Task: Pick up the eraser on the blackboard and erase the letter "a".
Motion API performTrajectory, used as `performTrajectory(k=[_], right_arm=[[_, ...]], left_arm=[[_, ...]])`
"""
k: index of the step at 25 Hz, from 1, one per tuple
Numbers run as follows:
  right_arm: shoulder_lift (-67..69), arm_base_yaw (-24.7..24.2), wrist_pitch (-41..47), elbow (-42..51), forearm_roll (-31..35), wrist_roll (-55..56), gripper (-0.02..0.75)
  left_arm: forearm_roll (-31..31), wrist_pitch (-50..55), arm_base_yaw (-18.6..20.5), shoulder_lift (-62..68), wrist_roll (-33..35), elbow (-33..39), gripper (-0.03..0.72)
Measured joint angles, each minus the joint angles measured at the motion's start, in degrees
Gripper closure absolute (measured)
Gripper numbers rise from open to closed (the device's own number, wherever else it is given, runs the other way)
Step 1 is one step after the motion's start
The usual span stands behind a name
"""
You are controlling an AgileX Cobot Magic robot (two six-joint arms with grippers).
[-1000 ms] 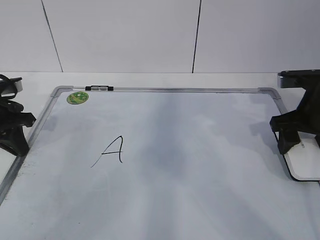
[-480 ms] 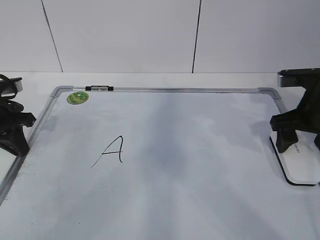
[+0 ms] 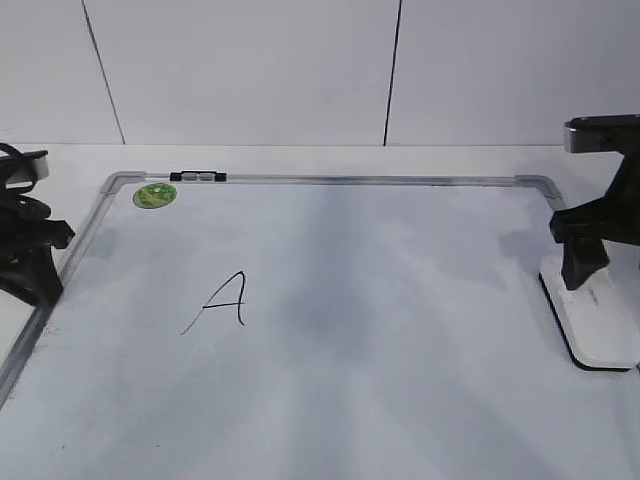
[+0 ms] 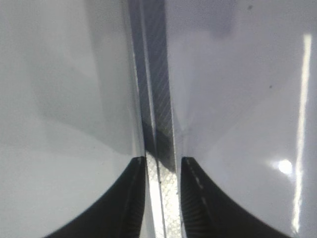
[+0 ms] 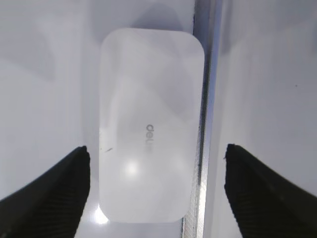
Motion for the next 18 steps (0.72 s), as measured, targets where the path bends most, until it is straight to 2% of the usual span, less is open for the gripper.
performTrajectory(k=[4,6,11,18], right_arm=[[-0.83,0.00,1.66,0.00,0.00,-0.10,0.071],[-1.60,0.00,1.79,0.00,0.00,-0.10,0.071],[-4.66,0.00,2.72,0.00,0.00,-0.26,0.075],[-10.69,0.00,6.60,0.00,0.74,-1.54,0.086]], left_arm=[[0.00,2.68,-0.07,0.00,0.12,-4.46,0.400],[0.80,4.55,-0.07,-0.29,0.12,-6.83,0.362],[2.53,8.99,-0.07,-3.59,-0.50,-11.61,0.341],[3.27,13.99,-0.07,-12.11,-2.02,-12.24,0.340]])
